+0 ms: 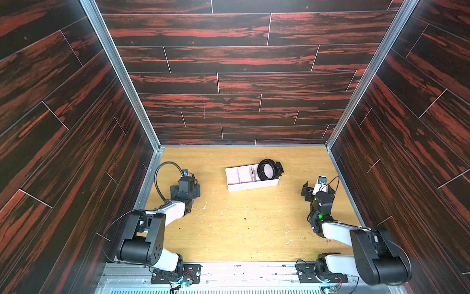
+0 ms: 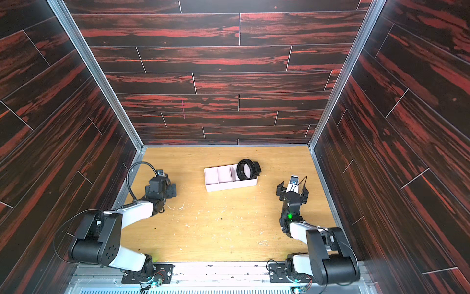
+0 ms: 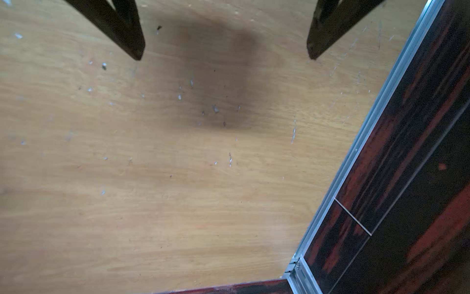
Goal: Place the belts into the storage roll
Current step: Reset both arms
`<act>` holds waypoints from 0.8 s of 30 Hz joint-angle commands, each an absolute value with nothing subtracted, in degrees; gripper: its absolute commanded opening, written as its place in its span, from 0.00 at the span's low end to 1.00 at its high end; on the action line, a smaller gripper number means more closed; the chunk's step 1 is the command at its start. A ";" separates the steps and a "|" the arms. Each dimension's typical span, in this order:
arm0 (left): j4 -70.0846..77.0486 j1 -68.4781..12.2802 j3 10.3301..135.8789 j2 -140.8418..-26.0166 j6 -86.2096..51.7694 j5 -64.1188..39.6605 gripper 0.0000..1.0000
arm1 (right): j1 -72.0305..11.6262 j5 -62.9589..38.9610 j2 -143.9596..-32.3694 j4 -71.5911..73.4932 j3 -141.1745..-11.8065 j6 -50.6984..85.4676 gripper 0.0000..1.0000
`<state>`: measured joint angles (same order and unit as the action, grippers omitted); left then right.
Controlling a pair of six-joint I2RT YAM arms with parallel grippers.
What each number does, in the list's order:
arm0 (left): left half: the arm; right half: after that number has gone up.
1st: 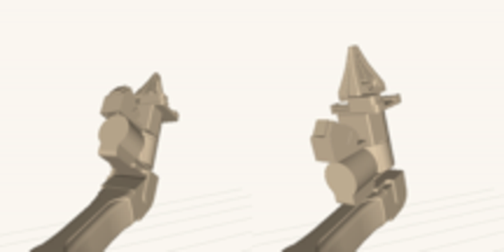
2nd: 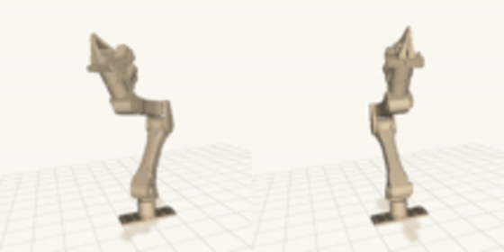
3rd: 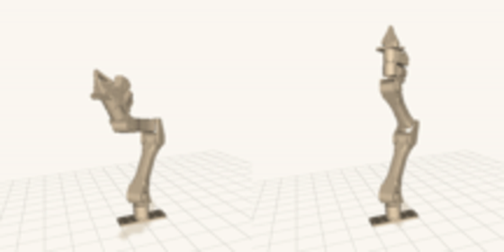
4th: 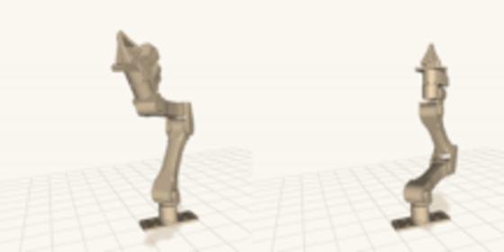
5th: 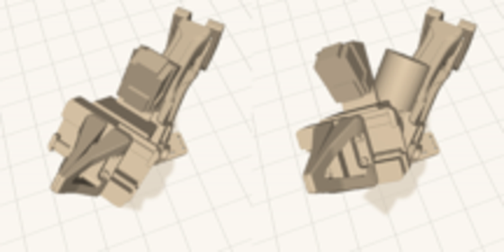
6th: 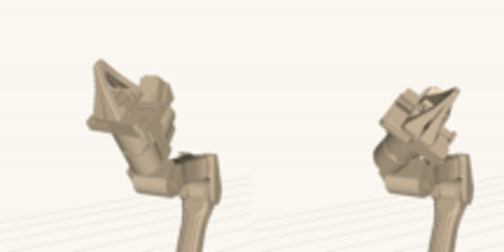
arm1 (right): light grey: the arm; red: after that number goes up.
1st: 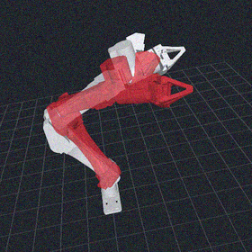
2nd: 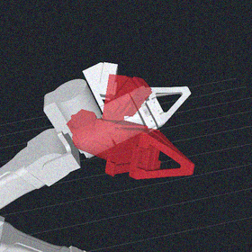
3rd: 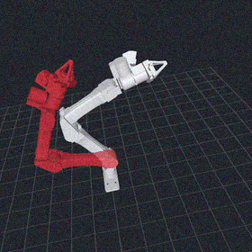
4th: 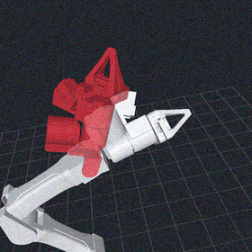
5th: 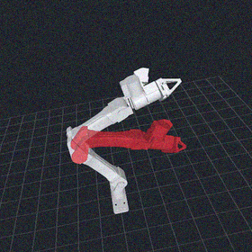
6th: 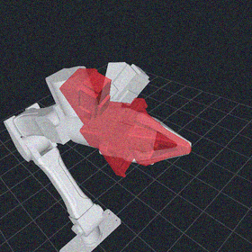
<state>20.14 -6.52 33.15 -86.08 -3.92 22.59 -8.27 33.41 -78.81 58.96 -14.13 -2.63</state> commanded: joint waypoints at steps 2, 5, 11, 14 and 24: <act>34.51 -5.65 29.20 -83.67 -2.89 27.13 1.00 | -7.46 31.85 -84.21 77.91 -10.47 -3.06 0.99; 41.95 -5.54 25.64 -84.58 -2.83 28.10 1.00 | -6.92 28.68 -90.74 89.66 -8.59 -3.88 0.99; 47.01 -0.80 23.96 -87.68 -6.41 21.25 1.00 | -2.12 20.55 -88.72 80.06 -10.29 1.38 0.98; 49.22 0.11 23.31 -88.48 -7.26 20.02 1.00 | -1.99 19.99 -90.63 76.25 -12.90 1.23 0.98; 48.47 0.35 23.56 -88.26 -7.52 20.85 1.00 | 0.18 18.48 -90.49 71.29 -15.66 3.58 0.99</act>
<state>46.61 0.12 23.86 -88.27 -7.33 20.91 0.03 19.42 -90.56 72.16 -15.49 2.74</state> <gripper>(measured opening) 0.999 0.988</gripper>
